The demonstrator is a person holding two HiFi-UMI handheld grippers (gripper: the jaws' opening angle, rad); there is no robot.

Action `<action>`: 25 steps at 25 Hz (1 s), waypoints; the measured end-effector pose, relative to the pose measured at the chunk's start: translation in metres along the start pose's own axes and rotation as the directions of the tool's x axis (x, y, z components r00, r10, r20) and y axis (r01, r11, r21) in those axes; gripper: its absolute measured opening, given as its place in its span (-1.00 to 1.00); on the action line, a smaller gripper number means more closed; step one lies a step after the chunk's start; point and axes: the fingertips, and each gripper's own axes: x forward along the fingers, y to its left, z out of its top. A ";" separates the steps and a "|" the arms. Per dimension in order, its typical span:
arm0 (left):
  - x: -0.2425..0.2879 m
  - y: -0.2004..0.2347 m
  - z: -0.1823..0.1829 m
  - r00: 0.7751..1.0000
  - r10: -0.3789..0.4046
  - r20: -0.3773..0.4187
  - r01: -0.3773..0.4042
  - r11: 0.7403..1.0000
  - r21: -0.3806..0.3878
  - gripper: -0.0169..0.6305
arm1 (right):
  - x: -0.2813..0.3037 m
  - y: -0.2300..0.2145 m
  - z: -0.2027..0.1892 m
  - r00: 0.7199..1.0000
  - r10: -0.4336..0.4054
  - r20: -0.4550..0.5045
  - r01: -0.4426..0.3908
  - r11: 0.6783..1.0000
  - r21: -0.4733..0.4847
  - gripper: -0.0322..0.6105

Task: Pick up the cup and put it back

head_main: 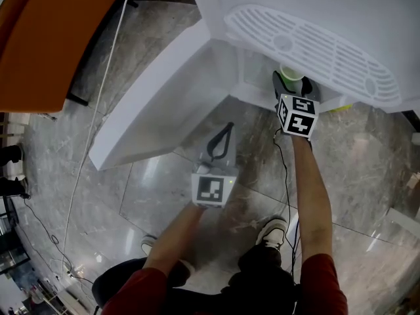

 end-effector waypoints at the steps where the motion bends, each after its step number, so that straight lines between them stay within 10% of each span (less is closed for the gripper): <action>1: 0.000 0.000 -0.001 1.000 0.001 -0.002 -0.001 1.000 -0.002 -0.95 | 0.001 0.000 0.000 1.000 -0.002 0.003 0.002 1.000 0.001 0.15; 25: -0.004 0.008 0.005 0.999 0.027 0.024 -0.026 0.999 -0.027 -0.95 | -0.035 0.014 0.007 0.997 0.004 0.073 0.002 0.997 -0.076 -0.01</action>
